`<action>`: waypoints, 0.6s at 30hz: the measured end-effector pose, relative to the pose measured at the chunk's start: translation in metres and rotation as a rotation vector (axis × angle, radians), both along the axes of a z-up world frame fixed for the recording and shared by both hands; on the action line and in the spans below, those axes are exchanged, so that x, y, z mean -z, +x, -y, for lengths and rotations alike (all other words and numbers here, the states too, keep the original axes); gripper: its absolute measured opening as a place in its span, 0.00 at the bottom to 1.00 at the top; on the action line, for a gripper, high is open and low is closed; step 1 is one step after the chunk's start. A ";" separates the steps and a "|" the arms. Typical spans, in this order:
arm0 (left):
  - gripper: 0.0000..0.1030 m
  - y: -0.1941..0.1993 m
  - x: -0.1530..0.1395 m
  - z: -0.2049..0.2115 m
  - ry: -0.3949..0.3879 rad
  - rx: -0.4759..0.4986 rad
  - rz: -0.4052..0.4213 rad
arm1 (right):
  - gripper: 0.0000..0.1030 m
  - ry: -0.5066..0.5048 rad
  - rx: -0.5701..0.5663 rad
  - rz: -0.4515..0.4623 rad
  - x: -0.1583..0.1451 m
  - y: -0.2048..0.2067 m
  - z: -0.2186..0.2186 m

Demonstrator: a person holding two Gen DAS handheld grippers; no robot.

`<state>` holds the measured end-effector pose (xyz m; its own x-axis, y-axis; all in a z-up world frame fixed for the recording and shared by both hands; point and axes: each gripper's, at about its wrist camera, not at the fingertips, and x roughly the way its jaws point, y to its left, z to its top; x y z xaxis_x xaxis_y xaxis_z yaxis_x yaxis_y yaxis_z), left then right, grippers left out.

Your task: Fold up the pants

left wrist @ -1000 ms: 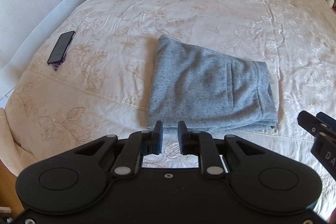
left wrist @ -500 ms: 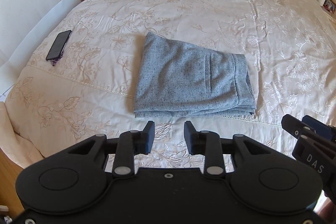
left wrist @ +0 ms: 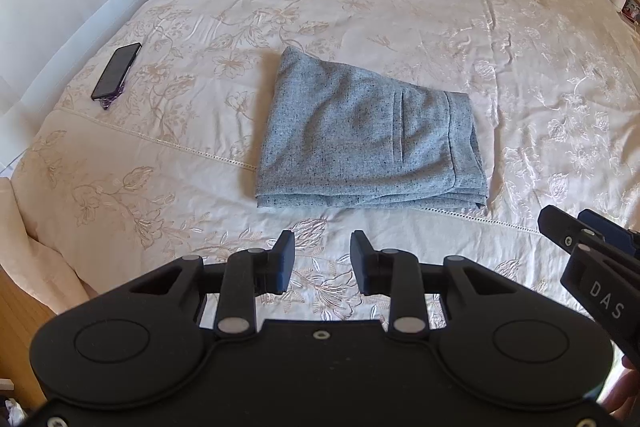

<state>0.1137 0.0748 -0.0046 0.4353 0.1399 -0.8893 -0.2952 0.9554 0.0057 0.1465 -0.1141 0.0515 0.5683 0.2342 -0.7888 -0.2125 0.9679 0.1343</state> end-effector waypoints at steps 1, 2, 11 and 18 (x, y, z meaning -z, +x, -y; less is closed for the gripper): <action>0.40 0.000 0.000 0.000 -0.001 0.001 0.000 | 0.39 -0.001 0.002 0.000 0.000 0.001 0.000; 0.40 0.000 0.000 0.001 -0.002 0.000 0.001 | 0.39 0.000 0.003 0.001 0.000 0.001 -0.001; 0.40 0.000 0.001 0.000 0.004 0.004 -0.007 | 0.39 0.002 0.002 0.003 0.000 0.001 -0.002; 0.40 0.000 0.003 -0.001 0.010 0.003 -0.016 | 0.39 0.005 0.004 -0.006 0.002 0.003 -0.004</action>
<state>0.1141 0.0759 -0.0072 0.4218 0.1472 -0.8947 -0.2919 0.9562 0.0197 0.1490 -0.1098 0.0500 0.5643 0.2363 -0.7910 -0.2082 0.9679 0.1406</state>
